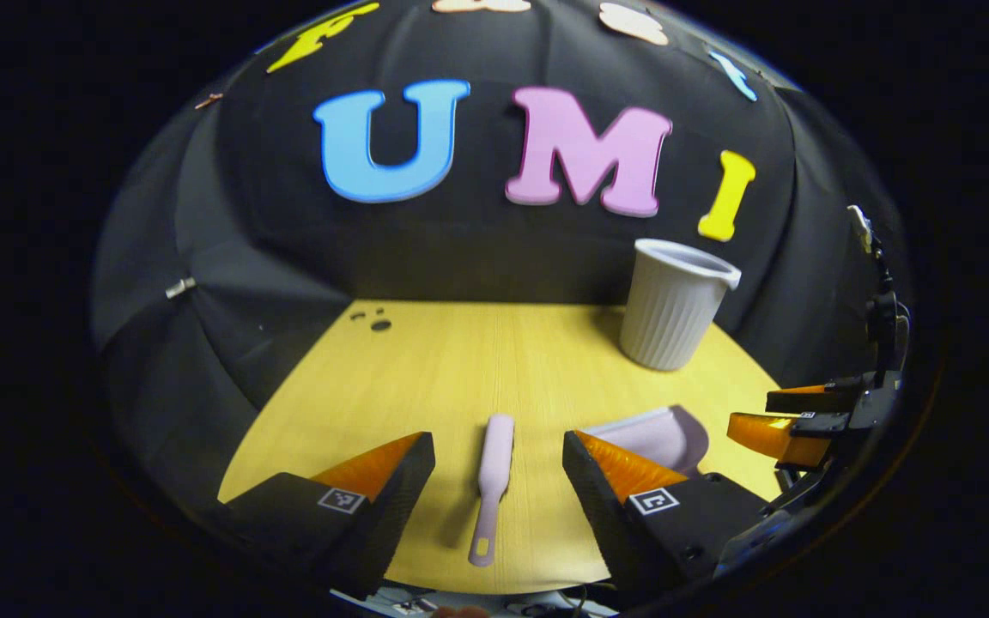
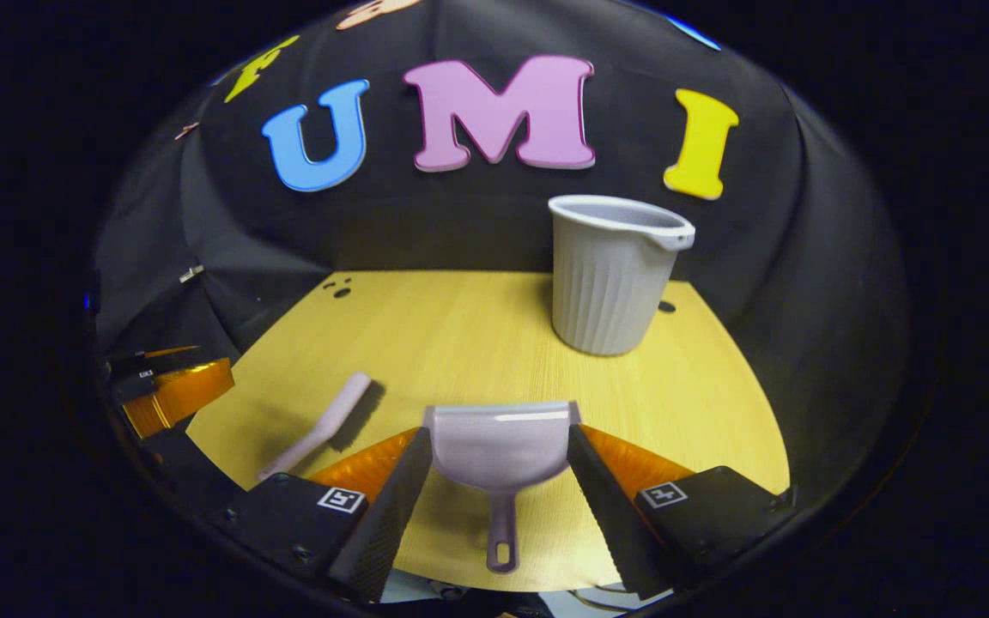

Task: Pick up the small broom and dustpan from the desktop, sweep the trash into the dustpan with the broom, and then empty the trash into the garbage bin.

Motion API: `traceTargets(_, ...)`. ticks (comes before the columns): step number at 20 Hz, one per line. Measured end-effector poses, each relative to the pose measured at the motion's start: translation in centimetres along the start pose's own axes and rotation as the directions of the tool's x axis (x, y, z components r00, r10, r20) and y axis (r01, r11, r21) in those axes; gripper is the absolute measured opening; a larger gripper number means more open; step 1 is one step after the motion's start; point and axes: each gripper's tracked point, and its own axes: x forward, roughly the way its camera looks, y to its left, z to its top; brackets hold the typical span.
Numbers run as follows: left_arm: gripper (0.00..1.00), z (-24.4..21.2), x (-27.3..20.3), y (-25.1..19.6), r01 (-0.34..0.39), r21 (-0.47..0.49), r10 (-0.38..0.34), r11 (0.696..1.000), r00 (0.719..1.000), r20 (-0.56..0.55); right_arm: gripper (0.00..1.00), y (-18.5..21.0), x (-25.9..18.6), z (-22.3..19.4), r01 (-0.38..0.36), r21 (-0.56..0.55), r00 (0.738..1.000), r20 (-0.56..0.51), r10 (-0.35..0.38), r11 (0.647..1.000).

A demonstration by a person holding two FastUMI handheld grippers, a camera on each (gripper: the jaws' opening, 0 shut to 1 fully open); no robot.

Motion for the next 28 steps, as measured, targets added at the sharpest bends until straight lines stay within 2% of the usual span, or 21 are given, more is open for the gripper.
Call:
traceTargets(2, 0.95, 1.9, -2.4, 0.1, -0.017, 0.001, 0.017, 1.000, 0.994, 0.107, 0.99, 0.6, -2.3, 2.7, -0.003, -0.038, 0.994, 0.105, 0.007, 0.999)
traceTargets(5, 0.95, 3.3, -5.8, 0.0, -0.039, -0.008, 0.040, 0.999, 0.976, 0.212, 0.99, 1.6, -5.6, 5.3, -0.021, -0.061, 0.971, 0.238, 0.035, 0.998)
traceTargets(9, 0.95, 3.2, -7.7, 0.5, -0.077, -0.064, 0.092, 0.995, 0.953, 0.287, 0.99, 2.1, -9.3, 5.6, -0.033, -0.115, 0.947, 0.313, 0.068, 0.993)
traceTargets(11, 0.96, 2.5, -8.8, 0.1, -0.076, -0.083, 0.097, 0.994, 0.952, 0.291, 1.00, 2.4, -10.7, 4.4, -0.037, -0.131, 0.945, 0.318, 0.078, 0.991)
traceTargets(17, 0.97, -0.5, -10.2, -0.5, -0.075, -0.128, 0.103, 0.989, 0.968, 0.229, 0.99, 2.9, -10.9, 1.7, -0.065, -0.101, 0.959, 0.270, 0.091, 0.993)
traceTargets(23, 0.96, -1.8, -9.7, -0.6, -0.062, -0.103, 0.081, 0.993, 0.977, 0.197, 0.99, 2.9, -10.0, 1.0, -0.050, -0.101, 0.968, 0.240, 0.073, 0.994)
traceTargets(28, 0.96, -1.9, -9.0, 0.5, -0.066, -0.111, 0.086, 0.992, 0.979, 0.185, 0.99, 2.7, -9.4, 2.2, -0.046, -0.095, 0.968, 0.241, 0.067, 0.994)
